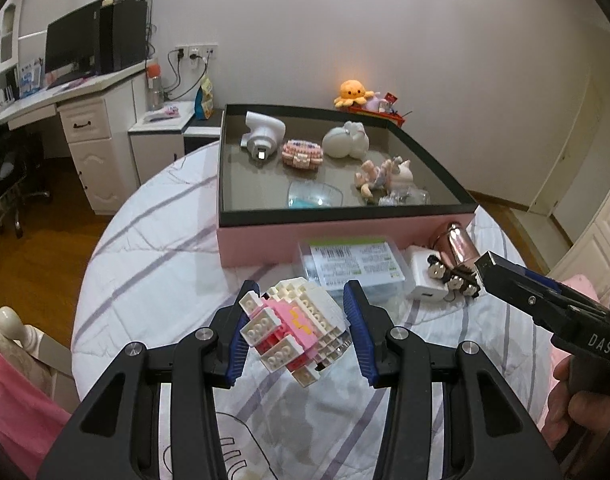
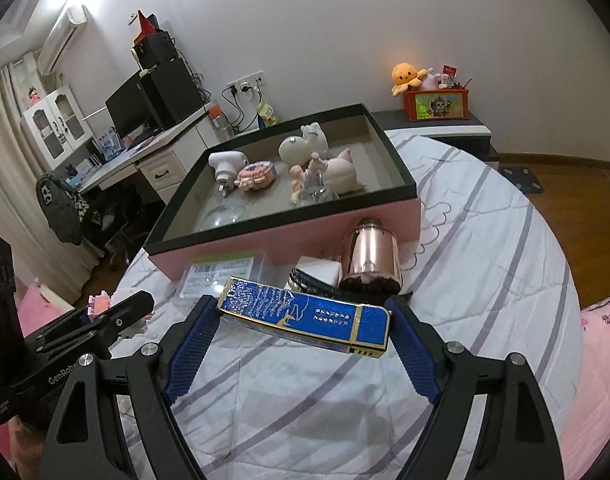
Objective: Organize rigid objects
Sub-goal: 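Lower the block figure and blue-gold box into the pink box and release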
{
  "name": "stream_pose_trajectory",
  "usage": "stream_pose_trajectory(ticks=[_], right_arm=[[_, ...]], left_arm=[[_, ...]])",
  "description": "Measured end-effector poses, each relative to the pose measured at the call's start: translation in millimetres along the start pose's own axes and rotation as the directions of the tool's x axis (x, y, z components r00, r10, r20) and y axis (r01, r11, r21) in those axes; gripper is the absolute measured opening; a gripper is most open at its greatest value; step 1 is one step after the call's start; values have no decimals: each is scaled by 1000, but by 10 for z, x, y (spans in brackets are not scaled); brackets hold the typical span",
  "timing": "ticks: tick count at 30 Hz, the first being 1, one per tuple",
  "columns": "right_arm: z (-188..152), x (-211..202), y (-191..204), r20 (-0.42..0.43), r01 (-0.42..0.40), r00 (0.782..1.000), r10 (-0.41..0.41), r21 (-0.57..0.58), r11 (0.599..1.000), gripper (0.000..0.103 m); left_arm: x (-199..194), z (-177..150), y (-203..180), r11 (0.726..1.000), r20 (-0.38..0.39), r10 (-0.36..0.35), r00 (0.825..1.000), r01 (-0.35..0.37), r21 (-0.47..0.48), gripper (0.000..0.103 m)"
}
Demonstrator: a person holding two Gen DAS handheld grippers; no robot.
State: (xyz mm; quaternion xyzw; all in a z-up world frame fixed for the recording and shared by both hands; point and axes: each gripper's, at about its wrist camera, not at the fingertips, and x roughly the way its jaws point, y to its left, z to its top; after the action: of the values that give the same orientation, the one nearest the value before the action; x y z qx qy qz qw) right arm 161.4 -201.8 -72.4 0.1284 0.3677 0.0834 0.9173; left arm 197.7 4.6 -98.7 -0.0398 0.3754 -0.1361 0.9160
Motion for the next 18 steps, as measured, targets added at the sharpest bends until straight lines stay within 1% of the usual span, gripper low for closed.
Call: stream_pose_trajectory(ticks=[4,8,12,18], right_arm=[[83,-29,31,16,-14,1000,14,-13,1000,85],[244,-49,77,41,-27,999,29,-41,999,85],[496,-32,133,72,-27,997,33,-82,996,85],[953,175,135,89,-28,995,38,-119,992,85]], left_arm=[[-43,94,-22,1000,21,-2,1000,2,11,45],[-84,243,-45,1000,53,-6,999,5,21,45],[-80,518,-66,999,101,2,995,-6,40,45],[98,929,-59,998,137,16,990,-24,54,45]])
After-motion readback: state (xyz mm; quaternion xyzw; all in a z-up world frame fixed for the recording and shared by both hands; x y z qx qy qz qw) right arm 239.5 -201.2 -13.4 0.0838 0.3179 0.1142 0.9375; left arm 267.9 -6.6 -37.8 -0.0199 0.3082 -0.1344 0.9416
